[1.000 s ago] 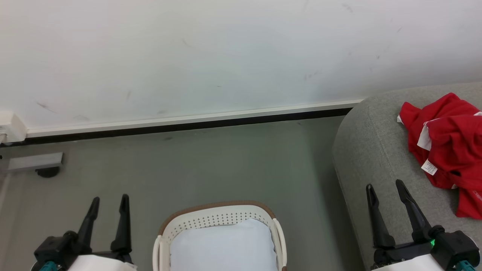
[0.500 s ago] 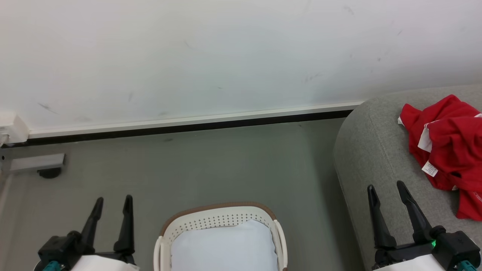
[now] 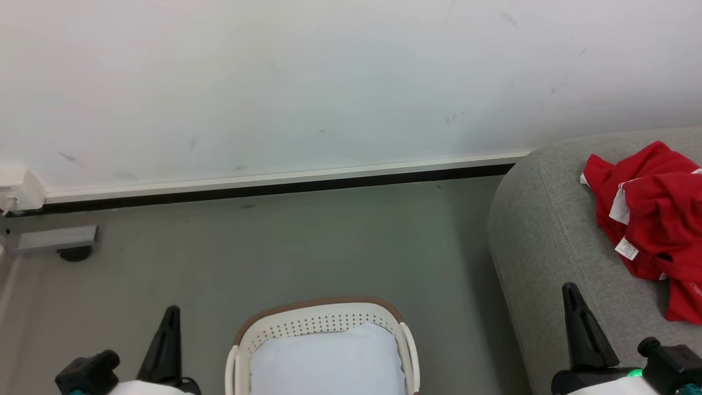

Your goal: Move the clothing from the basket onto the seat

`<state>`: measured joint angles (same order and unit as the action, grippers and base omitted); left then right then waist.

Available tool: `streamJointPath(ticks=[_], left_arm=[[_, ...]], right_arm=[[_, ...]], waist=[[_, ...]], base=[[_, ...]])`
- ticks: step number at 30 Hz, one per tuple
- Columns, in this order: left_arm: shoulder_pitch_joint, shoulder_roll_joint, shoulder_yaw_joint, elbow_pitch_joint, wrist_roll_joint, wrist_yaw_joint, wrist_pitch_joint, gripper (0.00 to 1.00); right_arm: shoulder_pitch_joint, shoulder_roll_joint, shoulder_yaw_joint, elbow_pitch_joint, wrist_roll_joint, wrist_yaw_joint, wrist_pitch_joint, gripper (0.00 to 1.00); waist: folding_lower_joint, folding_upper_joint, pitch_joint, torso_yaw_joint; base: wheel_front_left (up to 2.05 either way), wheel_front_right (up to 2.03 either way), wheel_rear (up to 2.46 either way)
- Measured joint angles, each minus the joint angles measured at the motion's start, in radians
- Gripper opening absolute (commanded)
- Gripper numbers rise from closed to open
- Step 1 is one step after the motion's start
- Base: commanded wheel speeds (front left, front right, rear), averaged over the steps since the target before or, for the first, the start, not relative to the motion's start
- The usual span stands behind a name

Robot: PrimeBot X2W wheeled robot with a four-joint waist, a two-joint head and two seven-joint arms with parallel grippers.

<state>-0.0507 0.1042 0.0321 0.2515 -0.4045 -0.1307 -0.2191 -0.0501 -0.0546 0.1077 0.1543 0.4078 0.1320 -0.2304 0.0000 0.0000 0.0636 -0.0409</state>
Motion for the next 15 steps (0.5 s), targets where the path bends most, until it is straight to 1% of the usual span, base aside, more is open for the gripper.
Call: streamJointPath(ticks=[15], left_arm=[[-0.005,-0.01,0.017,-0.001,-0.243,0.0,0.066,0.0]], right_arm=[[-0.004,-0.012,-0.022,0.017,0.26,0.0,0.051,0.0]], waist=[[0.0,0.0,-0.008,0.005]], base=[[0.0,0.0,0.0]])
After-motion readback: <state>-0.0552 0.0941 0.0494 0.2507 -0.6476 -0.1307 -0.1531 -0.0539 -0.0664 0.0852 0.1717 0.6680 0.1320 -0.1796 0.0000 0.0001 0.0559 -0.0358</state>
